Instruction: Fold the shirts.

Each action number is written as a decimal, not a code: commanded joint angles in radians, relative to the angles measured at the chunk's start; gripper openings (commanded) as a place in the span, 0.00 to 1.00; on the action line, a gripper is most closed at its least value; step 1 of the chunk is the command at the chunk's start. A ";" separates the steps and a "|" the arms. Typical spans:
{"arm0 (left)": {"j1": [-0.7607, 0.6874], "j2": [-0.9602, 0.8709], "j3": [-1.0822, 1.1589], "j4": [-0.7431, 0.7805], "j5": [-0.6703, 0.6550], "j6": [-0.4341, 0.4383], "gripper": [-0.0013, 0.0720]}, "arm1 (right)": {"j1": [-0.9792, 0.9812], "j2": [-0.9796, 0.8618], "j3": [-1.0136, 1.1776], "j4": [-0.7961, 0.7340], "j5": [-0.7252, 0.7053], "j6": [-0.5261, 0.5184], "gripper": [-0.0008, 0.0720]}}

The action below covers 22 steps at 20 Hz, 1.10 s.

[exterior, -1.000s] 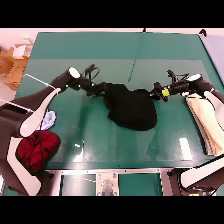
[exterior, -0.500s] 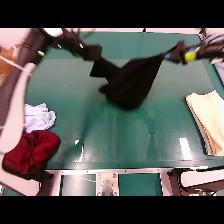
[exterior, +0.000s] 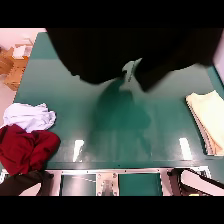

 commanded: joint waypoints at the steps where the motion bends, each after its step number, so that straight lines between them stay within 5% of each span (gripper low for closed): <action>1: 0.001 0.113 0.003 0.117 0.066 -0.021 0.05 | -0.080 0.103 0.015 -0.015 -0.023 -0.006 0.03; 7: 0.002 0.074 -0.064 0.093 0.248 0.013 0.05 | 0.001 0.103 -0.037 0.064 -0.027 -0.038 0.04; 13: 0.051 -0.292 -0.080 0.114 0.217 0.034 0.05 | 0.223 -0.076 -0.299 -0.095 -0.169 -0.090 0.04; 17: 0.122 -0.605 -0.080 -0.109 0.201 0.047 0.05 | 0.308 -0.322 -0.440 -0.143 -0.322 -0.089 0.04; 21: 0.122 -0.797 -0.080 -0.281 0.208 0.080 0.06 | 0.360 -0.573 -0.444 -0.087 -0.330 -0.089 0.04; 22: 0.122 -0.816 -0.080 -0.285 0.201 0.080 0.32 | 0.364 -0.610 -0.444 -0.066 -0.328 -0.085 0.04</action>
